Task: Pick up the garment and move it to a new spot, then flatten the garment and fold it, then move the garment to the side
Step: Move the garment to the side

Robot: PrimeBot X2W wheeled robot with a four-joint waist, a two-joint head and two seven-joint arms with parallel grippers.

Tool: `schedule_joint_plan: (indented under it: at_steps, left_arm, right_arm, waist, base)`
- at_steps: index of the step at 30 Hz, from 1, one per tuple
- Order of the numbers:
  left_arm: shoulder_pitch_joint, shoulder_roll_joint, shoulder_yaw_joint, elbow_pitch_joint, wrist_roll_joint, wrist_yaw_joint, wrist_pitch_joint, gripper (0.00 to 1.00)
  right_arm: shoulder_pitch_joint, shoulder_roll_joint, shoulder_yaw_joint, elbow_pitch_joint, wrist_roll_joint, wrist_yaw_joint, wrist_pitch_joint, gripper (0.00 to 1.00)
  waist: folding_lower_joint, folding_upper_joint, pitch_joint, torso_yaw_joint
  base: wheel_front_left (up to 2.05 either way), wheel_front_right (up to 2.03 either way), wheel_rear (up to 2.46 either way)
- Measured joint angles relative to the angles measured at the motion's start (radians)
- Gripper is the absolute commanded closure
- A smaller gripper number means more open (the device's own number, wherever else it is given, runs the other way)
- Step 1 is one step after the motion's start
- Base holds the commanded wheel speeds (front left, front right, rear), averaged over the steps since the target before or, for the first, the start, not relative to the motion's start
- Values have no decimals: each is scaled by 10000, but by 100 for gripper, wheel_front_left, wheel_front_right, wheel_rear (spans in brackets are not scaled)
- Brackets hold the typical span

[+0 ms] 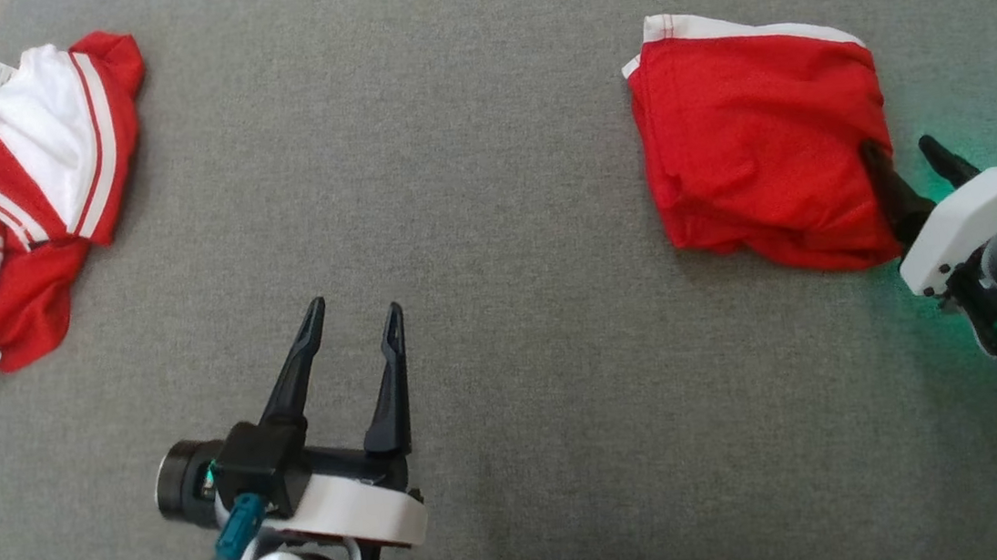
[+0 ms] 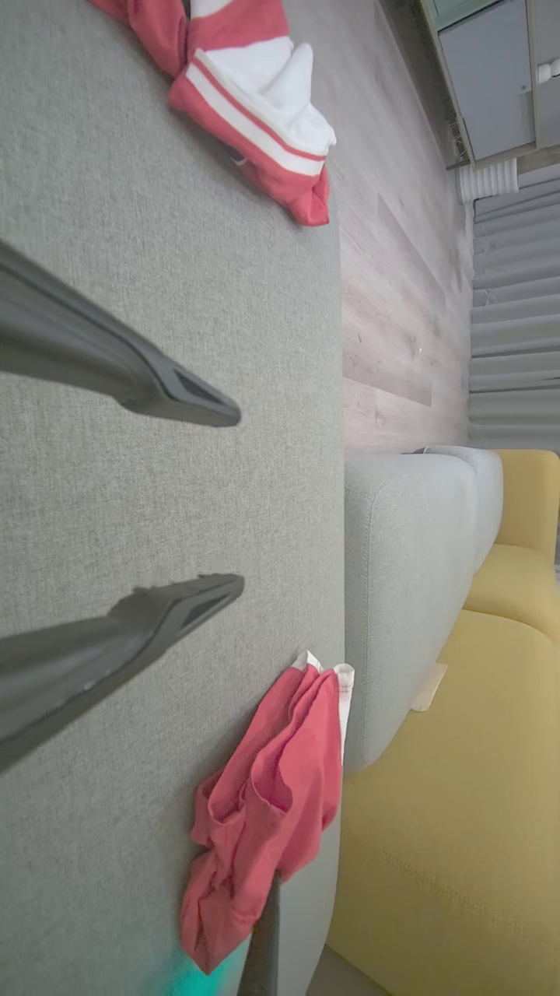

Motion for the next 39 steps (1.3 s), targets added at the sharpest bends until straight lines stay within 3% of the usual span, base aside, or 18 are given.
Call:
schedule_joint_plan:
  at_steps: [1, 2, 3, 4, 14, 23, 29, 39]
  left_arm:
    - [-10, 0, -40, -31, -15, 2, 0, 0]
    - [-25, -4, -79, -48, -79, 2, 0, 0]
    - [-51, -6, -104, -52, -98, 4, 0, 0]
    - [-76, -6, -113, -61, -98, 6, 0, 0]
    - [-324, -15, -77, -449, -63, 29, -2, 0]
    - [-1201, -17, -213, -1060, 21, -192, -10, 0]
    - [-1569, -21, -282, -1227, 115, -328, -10, 0]
    - [-1939, -21, -453, -1609, 115, -439, -10, 0]
  right_arm:
    - [-82, -33, 94, 132, 35, -2, 138, 0]
    - [-159, -59, 224, 242, 48, -2, 278, 7]
    - [-198, -79, 332, 284, 52, 0, 336, 61]
    - [-228, -104, 445, 290, 54, -2, 341, 100]
    - [-693, -997, 1091, 253, -424, 0, -136, 100]
    - [-1002, -2780, 1085, -514, -1039, 0, -334, 100]
    - [-973, -3703, 182, -1093, -1618, 0, -334, 100]
    - [-224, -4334, -2502, -2288, -3335, 0, 211, 100]
  waist:
    - [0, 0, 39, 8]
    - [0, 0, 74, 17]
    - [0, 0, 103, 24]
    - [0, 0, 132, 28]
    - [0, 0, 457, -472]
    - [0, 0, 1298, -1188]
    - [0, 0, 1886, -1596]
    - [0, 0, 2591, -1857]
  base:
    - [0, 0, 0]
    - [0, 0, 0]
    - [0, 0, 0]
    - [0, 0, 0]
    - [0, 0, 0]
    - [0, 0, 0]
    - [0, 0, 0]
    - [0, 0, 0]
